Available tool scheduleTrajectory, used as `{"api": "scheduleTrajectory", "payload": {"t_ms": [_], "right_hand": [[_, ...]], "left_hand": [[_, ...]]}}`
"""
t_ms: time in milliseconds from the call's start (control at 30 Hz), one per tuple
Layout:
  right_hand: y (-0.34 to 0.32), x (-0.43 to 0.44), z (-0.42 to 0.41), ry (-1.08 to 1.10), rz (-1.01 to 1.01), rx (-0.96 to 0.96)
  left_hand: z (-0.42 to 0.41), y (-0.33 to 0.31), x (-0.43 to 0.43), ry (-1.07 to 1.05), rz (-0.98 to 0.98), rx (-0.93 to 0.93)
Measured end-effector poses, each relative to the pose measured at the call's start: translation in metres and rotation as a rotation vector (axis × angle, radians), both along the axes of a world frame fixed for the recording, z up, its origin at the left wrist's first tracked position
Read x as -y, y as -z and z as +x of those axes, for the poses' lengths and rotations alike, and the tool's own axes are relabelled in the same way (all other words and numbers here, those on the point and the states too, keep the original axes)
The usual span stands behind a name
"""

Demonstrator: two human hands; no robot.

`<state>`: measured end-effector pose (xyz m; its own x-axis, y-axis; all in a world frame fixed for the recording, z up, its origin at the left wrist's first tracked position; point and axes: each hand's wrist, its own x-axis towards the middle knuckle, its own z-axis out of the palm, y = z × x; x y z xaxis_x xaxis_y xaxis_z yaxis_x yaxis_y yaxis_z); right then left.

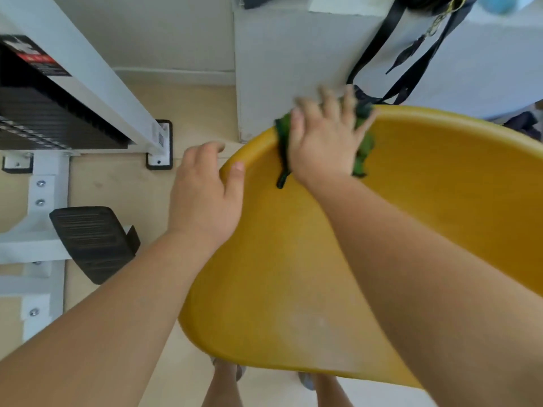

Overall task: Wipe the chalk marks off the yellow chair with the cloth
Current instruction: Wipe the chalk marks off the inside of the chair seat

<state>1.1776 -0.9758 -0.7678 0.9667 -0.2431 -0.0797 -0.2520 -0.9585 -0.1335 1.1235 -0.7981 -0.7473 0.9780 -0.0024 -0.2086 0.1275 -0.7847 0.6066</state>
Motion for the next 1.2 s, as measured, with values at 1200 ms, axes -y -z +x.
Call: {"api": "scheduleTrajectory", "payload": {"t_ms": [1200], "right_hand": [[0.01,0.436,-0.187,0.527,-0.119,-0.025]], "left_hand": [[0.013,0.006,0.424,0.774,0.629,0.252]]}}
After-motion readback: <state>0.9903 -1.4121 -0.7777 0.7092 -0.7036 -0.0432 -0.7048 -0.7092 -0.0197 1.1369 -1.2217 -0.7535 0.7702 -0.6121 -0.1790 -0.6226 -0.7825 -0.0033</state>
